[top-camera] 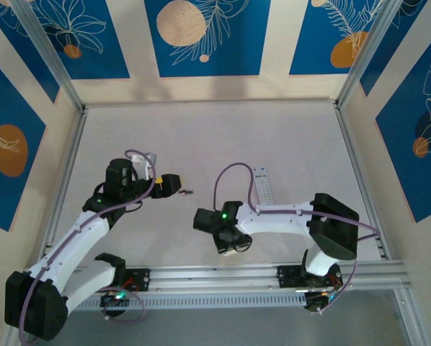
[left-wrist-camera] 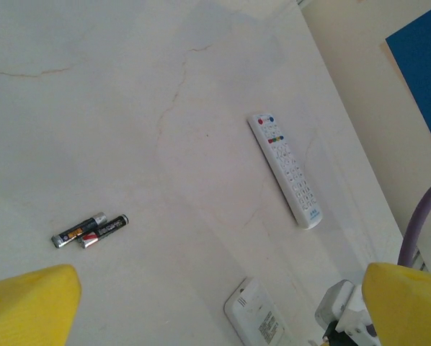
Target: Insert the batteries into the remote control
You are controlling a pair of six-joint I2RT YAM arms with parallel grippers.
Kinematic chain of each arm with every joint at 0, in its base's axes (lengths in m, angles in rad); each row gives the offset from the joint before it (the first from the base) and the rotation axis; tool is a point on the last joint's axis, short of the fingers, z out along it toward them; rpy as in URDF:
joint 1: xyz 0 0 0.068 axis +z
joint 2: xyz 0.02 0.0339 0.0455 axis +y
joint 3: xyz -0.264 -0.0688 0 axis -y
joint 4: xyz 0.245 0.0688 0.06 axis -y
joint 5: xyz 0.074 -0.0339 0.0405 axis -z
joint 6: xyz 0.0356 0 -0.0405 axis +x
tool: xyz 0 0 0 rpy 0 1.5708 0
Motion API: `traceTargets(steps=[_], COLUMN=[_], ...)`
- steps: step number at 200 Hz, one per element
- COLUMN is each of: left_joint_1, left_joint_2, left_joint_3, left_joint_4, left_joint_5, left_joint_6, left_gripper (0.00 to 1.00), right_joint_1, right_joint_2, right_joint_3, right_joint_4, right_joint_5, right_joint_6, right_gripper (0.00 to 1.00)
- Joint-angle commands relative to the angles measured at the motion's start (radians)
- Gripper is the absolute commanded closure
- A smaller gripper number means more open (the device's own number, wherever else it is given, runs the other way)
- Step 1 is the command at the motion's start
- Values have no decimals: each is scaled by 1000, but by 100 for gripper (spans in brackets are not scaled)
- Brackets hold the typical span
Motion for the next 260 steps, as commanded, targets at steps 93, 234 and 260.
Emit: traceTargets(steps=[93, 234, 260], left_joint_1=[8, 8, 8], left_joint_2=[-9, -11, -12], left_joint_3=[-5, -13, -13], left_joint_4=[9, 10, 11], left_joint_5=[15, 17, 13], left_joint_6=[0, -2, -2], left_gripper=[0, 0, 0], right_joint_1=[19, -48, -62], right_joint_2=[64, 46, 55], right_joint_3=[-25, -197, -228], right_joint_4=[16, 235, 297], right_joint_5=[-10, -41, -87], right_joint_6=[111, -46, -43], right_gripper=[51, 51, 52])
